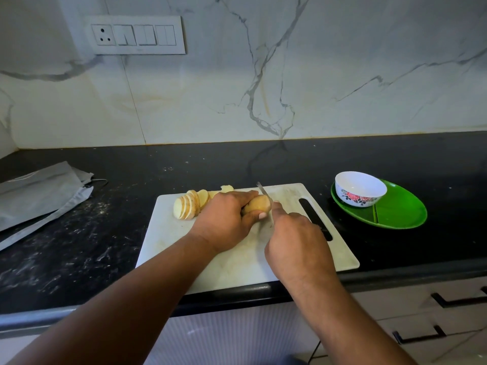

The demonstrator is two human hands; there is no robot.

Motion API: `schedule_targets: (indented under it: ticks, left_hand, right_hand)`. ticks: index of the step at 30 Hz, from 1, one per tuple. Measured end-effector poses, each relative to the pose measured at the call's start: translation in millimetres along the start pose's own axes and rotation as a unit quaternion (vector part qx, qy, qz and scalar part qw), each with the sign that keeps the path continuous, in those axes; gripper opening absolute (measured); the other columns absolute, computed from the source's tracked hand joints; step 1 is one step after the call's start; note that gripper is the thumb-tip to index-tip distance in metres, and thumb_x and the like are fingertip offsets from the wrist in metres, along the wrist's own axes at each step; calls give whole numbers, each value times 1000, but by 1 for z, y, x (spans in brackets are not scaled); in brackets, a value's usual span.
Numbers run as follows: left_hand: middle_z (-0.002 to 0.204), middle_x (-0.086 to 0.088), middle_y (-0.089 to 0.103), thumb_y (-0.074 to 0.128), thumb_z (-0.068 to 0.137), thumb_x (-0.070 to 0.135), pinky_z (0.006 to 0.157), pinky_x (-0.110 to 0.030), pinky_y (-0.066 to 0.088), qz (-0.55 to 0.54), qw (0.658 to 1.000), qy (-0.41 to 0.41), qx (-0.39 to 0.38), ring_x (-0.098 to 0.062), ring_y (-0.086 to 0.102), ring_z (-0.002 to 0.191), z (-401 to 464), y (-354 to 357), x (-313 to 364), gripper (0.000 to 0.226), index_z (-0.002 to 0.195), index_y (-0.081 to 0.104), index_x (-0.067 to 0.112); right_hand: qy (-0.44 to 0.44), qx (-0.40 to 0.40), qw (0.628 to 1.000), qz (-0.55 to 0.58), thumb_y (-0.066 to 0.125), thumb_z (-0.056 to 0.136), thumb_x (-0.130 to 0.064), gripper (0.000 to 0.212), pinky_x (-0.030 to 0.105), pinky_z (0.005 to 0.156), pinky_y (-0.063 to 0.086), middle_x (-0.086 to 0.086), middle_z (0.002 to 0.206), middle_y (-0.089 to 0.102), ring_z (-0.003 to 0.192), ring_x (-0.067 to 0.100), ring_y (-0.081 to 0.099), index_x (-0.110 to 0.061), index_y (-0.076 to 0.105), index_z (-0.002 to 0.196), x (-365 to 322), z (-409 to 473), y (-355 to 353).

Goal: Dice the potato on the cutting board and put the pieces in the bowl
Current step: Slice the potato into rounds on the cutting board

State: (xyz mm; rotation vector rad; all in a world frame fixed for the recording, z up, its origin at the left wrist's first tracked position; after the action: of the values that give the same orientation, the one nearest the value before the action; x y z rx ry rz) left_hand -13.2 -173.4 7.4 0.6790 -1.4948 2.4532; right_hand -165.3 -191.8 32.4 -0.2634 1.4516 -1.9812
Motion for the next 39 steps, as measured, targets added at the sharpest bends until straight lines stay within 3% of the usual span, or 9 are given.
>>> schedule_targets:
  ticks: [3, 6, 10, 15, 26, 31, 34, 37, 39]
  left_hand:
    - [139, 4, 67, 64, 97, 55, 107, -38, 52, 5, 1000, -19, 0, -17, 65, 122, 1, 1, -5, 59, 147, 58, 25]
    - [141, 4, 66, 64, 97, 55, 108, -36, 51, 3, 1000, -26, -3, -17, 64, 123, 0, 1, -6, 60, 148, 57, 26]
    - [145, 5, 62, 64, 97, 55, 109, -39, 52, 3, 1000, -18, -11, -17, 62, 126, -1, 2, -5, 61, 150, 55, 27]
    - [147, 5, 61, 64, 96, 57, 109, -40, 52, 4, 1000, -21, -12, -17, 61, 127, -2, 2, -4, 62, 150, 54, 29]
    - [144, 5, 63, 65, 95, 56, 108, -40, 52, -6, 1000, -25, -12, -17, 62, 126, -3, 2, -3, 63, 150, 55, 26]
    - [144, 3, 64, 65, 95, 56, 108, -41, 52, -7, 1000, -19, -11, -17, 62, 126, -2, 2, -4, 63, 149, 56, 25]
    - [143, 3, 64, 67, 95, 55, 108, -40, 52, -9, 1000, -9, -11, -17, 62, 127, -2, 1, -3, 62, 148, 58, 24]
    - [144, 4, 64, 67, 94, 56, 108, -40, 52, -9, 1000, -6, -10, -17, 61, 129, -2, 2, -4, 62, 147, 59, 25]
    - [143, 4, 64, 67, 95, 55, 108, -40, 52, -13, 1000, -5, -9, -17, 61, 129, -2, 2, -4, 60, 147, 59, 25]
  right_hand:
    - [0, -28, 1000, 8, 45, 97, -18, 59, 23, 63, 39, 0, 94, 55, 80, 14, 54, -21, 26, 153, 3, -14, 4]
    - [-1, -64, 998, 5, 50, 94, -19, 65, 23, 69, 42, 1, 108, 60, 95, 16, 60, -21, 24, 153, 7, -36, 3]
    - [12, -73, 997, 10, 50, 91, -18, 67, 25, 75, 48, 1, 109, 61, 96, 17, 60, -24, 25, 153, 19, -53, -8]
    - [22, -21, 1000, 1, 45, 95, -20, 65, 20, 62, 32, -1, 102, 55, 82, 14, 50, -25, 20, 154, 19, -48, -24]
    - [11, 0, 1000, 2, 45, 96, -20, 63, 17, 48, 22, 1, 103, 58, 76, 13, 41, -25, 21, 154, 3, -29, -22]
    - [5, -5, 1000, 11, 46, 95, -18, 64, 17, 46, 20, -2, 91, 47, 74, 13, 41, -25, 22, 154, 1, -26, -20]
    - [2, 3, 1000, 9, 46, 94, -18, 63, 18, 50, 26, -3, 87, 44, 74, 13, 43, -26, 26, 153, 0, -19, -17]
    - [-1, 2, 1000, 29, 48, 94, -18, 57, 22, 60, 36, 0, 92, 54, 80, 16, 53, -25, 36, 149, -3, -8, -10]
    - [-2, -4, 999, 43, 49, 94, -18, 52, 23, 62, 38, 1, 96, 59, 78, 16, 52, -24, 40, 145, -5, -2, -6]
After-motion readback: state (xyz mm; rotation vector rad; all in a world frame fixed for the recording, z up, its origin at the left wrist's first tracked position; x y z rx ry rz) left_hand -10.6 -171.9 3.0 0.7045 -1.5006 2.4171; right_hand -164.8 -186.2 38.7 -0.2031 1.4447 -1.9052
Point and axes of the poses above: each hand's wrist, its own z-axis towards the middle knuckle, its own y-axis out of the palm, x = y × z, the point moved 6 cm from there along z, towards the middle knuckle
